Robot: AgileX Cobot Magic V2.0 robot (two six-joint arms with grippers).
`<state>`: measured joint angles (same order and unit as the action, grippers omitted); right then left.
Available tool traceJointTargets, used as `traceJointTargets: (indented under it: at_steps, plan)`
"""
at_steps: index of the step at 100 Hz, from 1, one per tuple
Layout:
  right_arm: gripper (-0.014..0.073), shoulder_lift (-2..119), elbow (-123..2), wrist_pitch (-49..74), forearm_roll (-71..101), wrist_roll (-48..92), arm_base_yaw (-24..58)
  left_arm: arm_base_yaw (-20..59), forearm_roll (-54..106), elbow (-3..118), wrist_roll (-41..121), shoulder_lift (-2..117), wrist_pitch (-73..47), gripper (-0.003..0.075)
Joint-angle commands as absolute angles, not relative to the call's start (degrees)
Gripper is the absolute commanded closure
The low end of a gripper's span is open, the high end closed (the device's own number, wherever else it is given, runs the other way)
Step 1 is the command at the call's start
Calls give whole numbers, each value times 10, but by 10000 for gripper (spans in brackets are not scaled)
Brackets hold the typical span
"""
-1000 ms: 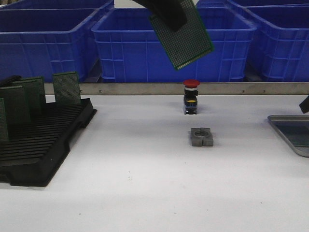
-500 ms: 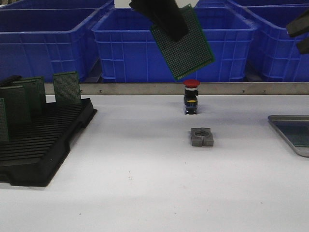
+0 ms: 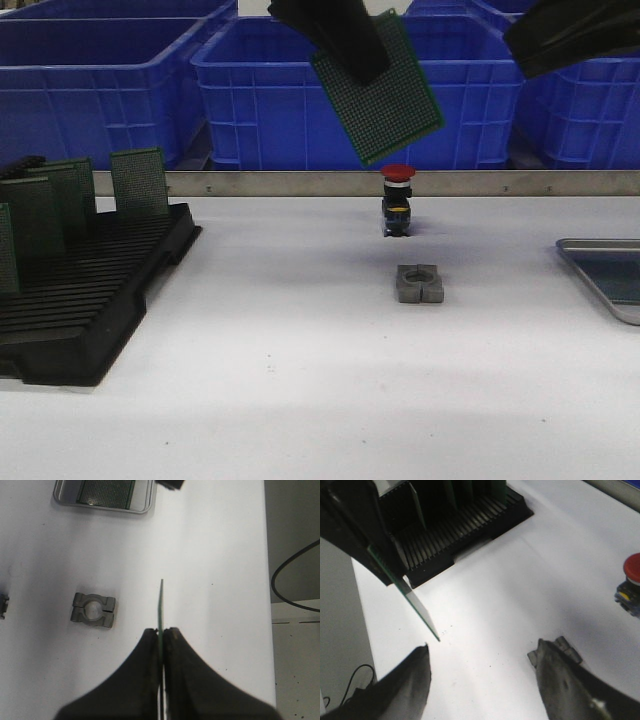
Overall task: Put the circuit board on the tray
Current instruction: 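Move the right gripper to the raised board and grasp its edge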
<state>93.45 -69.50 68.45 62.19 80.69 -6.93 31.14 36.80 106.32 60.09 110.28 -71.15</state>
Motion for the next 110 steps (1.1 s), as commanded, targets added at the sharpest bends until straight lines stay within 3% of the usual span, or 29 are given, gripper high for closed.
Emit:
traceJointTargets:
  at_steps: [1,110]
  plan:
    - [118,909,-710,760,652,828,-54,314,412,1076,596,1070,-732,738]
    - [119,958,-710,735,709,848,37,314,419,1076,596,1070,-732,738]
